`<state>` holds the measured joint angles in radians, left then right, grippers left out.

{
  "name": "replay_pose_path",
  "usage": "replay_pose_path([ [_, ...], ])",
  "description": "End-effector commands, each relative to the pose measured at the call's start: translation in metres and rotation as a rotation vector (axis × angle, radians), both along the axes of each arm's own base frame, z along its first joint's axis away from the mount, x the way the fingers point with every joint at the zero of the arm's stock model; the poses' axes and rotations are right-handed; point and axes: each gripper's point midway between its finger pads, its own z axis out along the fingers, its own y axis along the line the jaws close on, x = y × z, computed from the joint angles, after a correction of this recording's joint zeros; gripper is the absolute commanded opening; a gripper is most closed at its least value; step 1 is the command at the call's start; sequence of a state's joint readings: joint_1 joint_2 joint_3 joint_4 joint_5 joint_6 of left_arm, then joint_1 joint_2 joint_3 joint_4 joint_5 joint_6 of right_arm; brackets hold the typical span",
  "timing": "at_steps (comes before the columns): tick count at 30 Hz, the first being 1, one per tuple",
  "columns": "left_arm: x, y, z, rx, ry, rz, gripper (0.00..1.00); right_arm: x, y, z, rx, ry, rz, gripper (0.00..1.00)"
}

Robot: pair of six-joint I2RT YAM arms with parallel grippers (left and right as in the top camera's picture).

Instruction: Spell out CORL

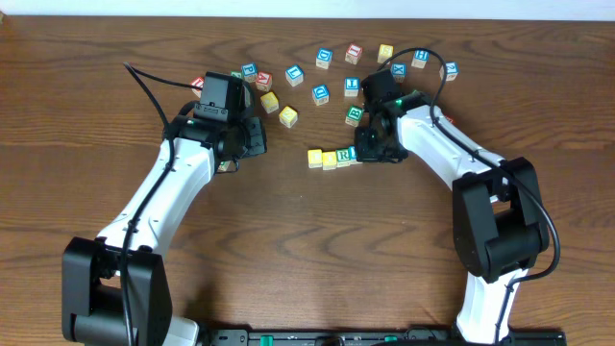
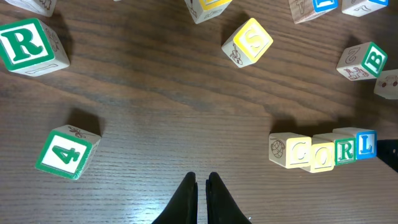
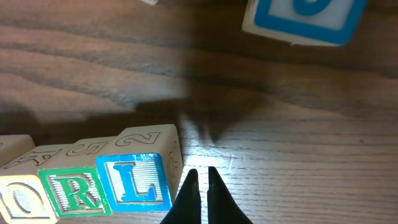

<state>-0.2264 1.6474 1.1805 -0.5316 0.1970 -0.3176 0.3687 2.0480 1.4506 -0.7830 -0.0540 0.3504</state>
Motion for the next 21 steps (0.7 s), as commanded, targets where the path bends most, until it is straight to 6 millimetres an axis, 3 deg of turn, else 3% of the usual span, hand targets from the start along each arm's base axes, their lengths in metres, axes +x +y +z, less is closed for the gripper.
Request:
replay_pose_path([
  [1,0.002,-0.001,0.002,-0.004,-0.006,0.005,0.07,-0.004,0.007,-0.003,0.02,0.008,0.029,0.01],
  [11,0.003,0.002,0.002,0.003,-0.007,0.012,0.08,-0.009,0.024,-0.002,0.029,0.003,0.069,0.01],
  [21,0.006,0.013,0.002,0.009,-0.01,0.027,0.08,-0.01,0.025,-0.002,0.029,0.005,0.073,0.01],
])
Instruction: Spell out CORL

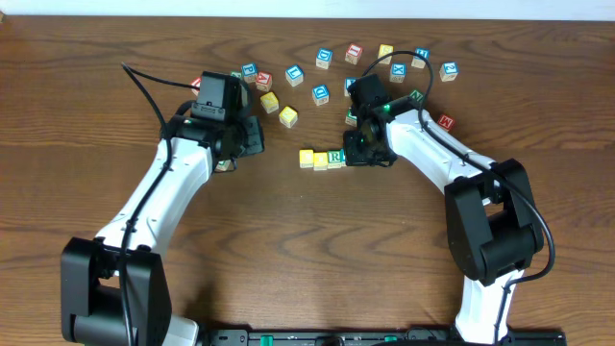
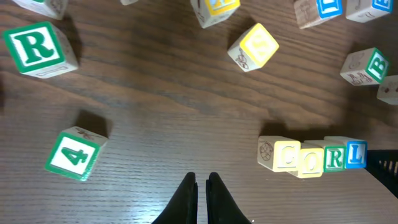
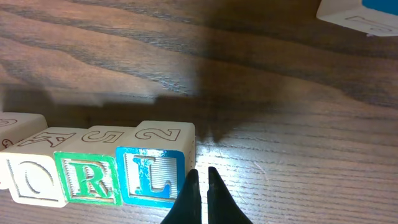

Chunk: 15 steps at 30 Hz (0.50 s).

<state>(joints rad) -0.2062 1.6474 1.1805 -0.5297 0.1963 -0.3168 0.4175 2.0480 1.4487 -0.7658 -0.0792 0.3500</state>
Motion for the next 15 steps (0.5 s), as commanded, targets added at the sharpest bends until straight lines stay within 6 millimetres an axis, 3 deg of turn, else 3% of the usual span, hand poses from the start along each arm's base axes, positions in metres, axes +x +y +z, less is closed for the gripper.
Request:
replay_pose_path([
  [1,0.004,0.006,0.001,0.009,-0.007,0.009,0.08,-0.004,0.001,-0.003,0.001,0.012,0.019,0.01],
  [5,0.003,0.006,0.001,0.009,-0.006,0.008,0.08,-0.003,0.0,-0.002,-0.007,0.011,0.017,0.01],
  [9,0.006,0.008,0.008,0.031,-0.027,-0.032,0.07,0.004,-0.004,0.014,-0.006,-0.005,0.018,0.02],
  [15,0.018,0.029,0.054,0.04,-0.094,-0.007,0.08,0.015,-0.002,0.052,0.003,-0.04,0.033,0.06],
])
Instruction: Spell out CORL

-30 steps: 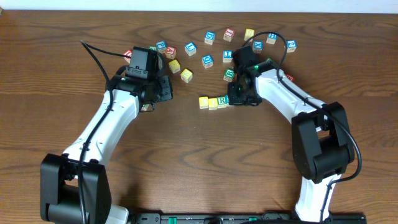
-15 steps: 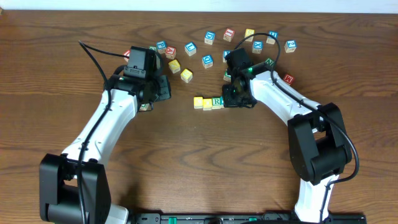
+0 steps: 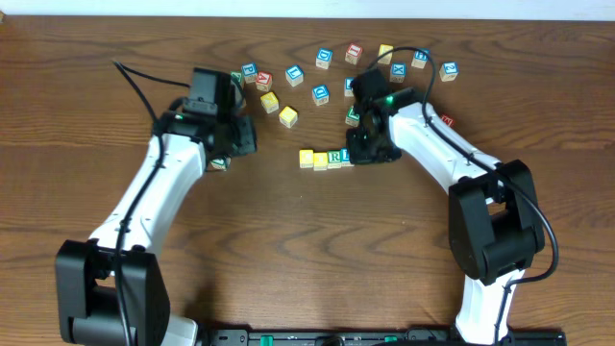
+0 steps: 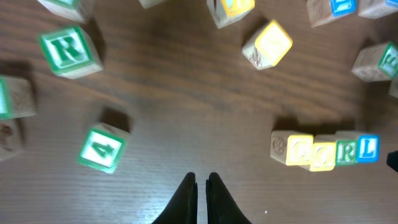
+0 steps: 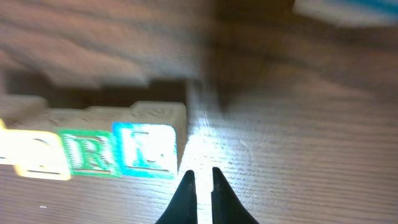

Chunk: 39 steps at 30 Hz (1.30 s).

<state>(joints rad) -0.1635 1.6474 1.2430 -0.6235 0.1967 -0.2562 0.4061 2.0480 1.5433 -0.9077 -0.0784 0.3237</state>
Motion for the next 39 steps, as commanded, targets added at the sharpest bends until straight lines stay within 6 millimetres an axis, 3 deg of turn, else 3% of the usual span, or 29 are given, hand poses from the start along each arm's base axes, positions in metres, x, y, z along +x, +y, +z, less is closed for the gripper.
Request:
replay_pose_path([
  [1,0.019,0.018,0.051,0.008,-0.126,0.017,0.07,0.017,0.006,0.036,0.029,-0.083,0.023,0.06],
  [4,0.02,0.038,0.073,0.007,-0.16,0.067,0.07,0.014,0.019,0.042,0.054,-0.082,0.048,0.06],
  [7,0.016,0.061,0.082,0.012,-0.17,0.123,0.08,0.003,0.04,0.042,0.1,-0.059,0.093,0.05],
  [15,-0.001,0.109,0.072,0.023,-0.092,0.246,0.08,-0.019,0.083,0.034,0.128,-0.055,0.122,0.01],
  [19,-0.002,0.112,0.071,0.023,-0.084,0.252,0.07,-0.029,0.098,0.018,0.126,-0.039,0.136,0.01],
  [26,-0.003,0.112,0.071,0.023,-0.083,0.252,0.08,-0.039,0.104,-0.004,0.076,-0.006,0.158,0.01],
  [32,-0.005,0.111,0.067,0.023,-0.07,0.252,0.08,-0.045,0.1,-0.018,0.038,0.028,0.148,0.01],
  [39,-0.008,0.11,0.061,0.023,-0.052,0.251,0.08,-0.04,0.093,-0.02,-0.003,0.008,0.137,0.01],
])
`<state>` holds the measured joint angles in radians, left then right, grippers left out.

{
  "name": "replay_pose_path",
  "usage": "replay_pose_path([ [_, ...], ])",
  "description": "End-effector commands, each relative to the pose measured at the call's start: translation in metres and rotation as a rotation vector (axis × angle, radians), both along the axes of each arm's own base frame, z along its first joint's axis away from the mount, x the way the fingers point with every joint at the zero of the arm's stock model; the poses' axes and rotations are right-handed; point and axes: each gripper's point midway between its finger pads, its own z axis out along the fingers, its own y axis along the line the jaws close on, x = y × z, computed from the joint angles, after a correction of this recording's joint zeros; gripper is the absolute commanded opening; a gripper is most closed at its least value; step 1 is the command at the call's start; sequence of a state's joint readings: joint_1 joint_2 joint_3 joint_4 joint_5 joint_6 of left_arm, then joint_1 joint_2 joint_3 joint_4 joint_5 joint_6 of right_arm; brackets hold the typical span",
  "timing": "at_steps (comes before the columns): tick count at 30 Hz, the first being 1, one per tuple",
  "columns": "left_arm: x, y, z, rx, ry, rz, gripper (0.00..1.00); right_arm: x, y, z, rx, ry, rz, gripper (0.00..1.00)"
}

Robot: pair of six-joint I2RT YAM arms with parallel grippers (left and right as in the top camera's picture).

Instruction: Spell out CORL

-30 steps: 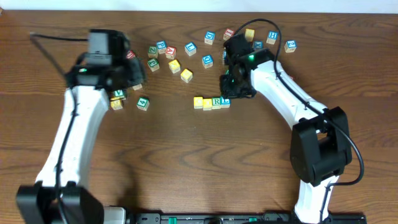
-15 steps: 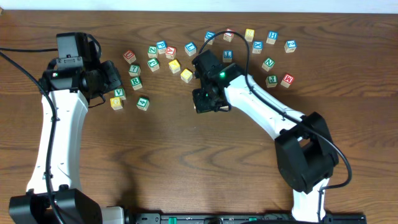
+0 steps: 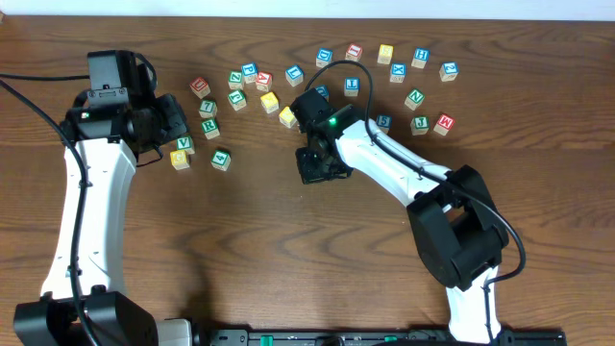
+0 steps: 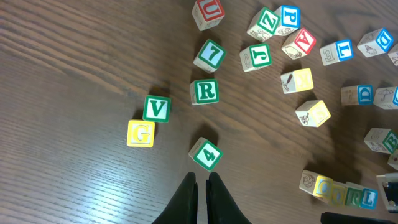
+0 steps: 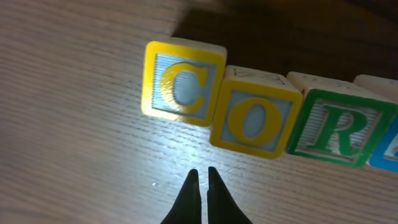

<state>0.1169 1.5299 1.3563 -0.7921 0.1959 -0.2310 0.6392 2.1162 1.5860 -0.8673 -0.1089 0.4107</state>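
The right wrist view shows a row of letter blocks on the wooden table: yellow C (image 5: 183,84), yellow O (image 5: 255,121), green R (image 5: 333,127) and the blue edge of the L (image 5: 390,149). My right gripper (image 5: 202,174) is shut and holds nothing, just in front of where C and O meet. In the overhead view the right gripper (image 3: 309,165) covers the row. The left wrist view shows the row (image 4: 336,191) slightly slanted at the lower right. My left gripper (image 4: 202,180) is shut and holds nothing, raised at the far left (image 3: 175,115).
Several loose letter blocks lie scattered across the back of the table (image 3: 356,53). A green 4 (image 4: 206,154), yellow G (image 4: 140,133), green V (image 4: 157,108) and a spare green R (image 4: 204,91) lie below the left gripper. Bare wood (image 3: 288,259) fills the front.
My right gripper was beside the L at the row's right end; it is now in front of C and O. The left arm has moved far left and higher.
The four blocks stood in a row with my shut right gripper beside the L. By the following moments the row lay slightly further left, the gripper still at the L. Now the gripper is at the C and O, and the left arm is away at the left.
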Motion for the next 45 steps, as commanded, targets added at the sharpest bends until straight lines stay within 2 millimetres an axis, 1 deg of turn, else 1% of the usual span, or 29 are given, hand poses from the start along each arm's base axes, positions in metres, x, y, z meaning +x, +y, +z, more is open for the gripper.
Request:
replay_pose_path([
  [1,-0.003,0.001,-0.005,0.011,0.015,-0.007,0.08,0.002,-0.007,-0.006,-0.053,-0.017,-0.018,0.01],
  [15,-0.002,0.002,-0.004,0.012,0.01,-0.007,0.08,0.008,-0.013,-0.007,-0.089,-0.05,-0.032,0.01],
  [45,0.0,0.002,-0.003,0.012,0.003,-0.007,0.07,0.014,-0.012,-0.008,-0.088,-0.082,-0.037,0.01],
])
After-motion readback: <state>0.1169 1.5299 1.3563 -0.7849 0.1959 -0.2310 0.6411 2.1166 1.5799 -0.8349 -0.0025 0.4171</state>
